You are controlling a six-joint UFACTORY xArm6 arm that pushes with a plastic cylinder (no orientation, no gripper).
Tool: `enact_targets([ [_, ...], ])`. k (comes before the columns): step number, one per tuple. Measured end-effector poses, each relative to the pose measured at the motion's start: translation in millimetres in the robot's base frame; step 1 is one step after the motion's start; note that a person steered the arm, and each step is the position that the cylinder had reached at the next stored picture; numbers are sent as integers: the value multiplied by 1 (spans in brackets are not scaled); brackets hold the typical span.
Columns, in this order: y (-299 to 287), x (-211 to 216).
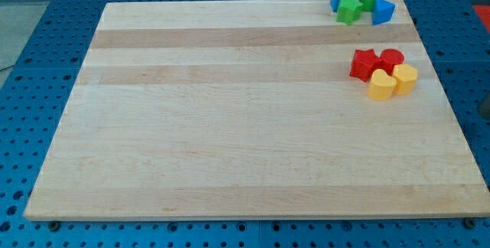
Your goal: Separate the red and yellow blocks from each other
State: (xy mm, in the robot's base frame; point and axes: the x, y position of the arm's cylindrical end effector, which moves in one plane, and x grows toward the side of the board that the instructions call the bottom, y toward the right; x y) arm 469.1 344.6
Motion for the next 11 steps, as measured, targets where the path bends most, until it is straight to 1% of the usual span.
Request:
enact_targets([
  [1, -14, -45],
  [2, -39, -66],
  [4, -72, -83],
  [5, -107, -83],
  [6, -124, -83],
  [7, -116, -90],
  [9, -120, -120],
  [10, -148, -113],
  [11, -182, -70],
])
